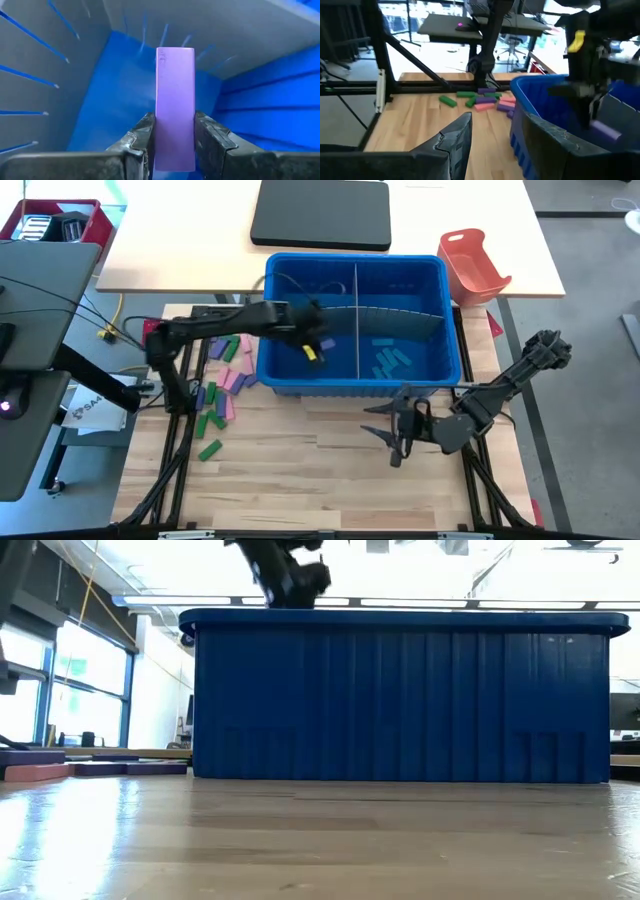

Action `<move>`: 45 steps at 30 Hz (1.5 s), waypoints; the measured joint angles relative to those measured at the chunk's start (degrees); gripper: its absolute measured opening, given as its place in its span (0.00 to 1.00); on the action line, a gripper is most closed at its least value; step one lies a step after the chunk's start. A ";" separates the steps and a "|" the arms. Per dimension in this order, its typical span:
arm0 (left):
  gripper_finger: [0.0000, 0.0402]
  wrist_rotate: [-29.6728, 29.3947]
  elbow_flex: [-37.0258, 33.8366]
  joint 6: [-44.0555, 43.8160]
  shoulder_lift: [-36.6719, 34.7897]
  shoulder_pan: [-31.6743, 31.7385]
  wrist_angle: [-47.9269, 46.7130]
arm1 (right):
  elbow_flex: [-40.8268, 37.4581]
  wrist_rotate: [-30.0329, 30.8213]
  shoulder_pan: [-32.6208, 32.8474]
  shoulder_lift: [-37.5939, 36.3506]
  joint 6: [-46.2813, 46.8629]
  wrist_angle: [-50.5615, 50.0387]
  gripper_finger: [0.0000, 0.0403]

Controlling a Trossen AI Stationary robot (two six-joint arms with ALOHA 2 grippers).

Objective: Sort blocks
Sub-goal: Put the purple block into the blue bin

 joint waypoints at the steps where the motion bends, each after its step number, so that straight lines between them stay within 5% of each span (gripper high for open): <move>1: 0.23 -0.22 0.32 -0.67 1.57 0.46 -0.01 | 0.00 0.15 -0.02 0.00 0.71 -0.78 0.42; 19: 0.23 -0.65 1.32 -14.91 14.58 4.98 -0.54 | 0.00 0.37 -0.02 0.02 2.12 -2.59 0.42; 37: 0.29 0.42 1.30 -15.63 22.44 4.85 1.40 | 0.00 0.28 -0.02 0.04 3.16 -3.21 0.42; 45: 0.42 2.12 1.29 -13.72 22.43 6.20 1.57 | 0.00 0.17 -0.02 0.04 5.74 -4.84 0.42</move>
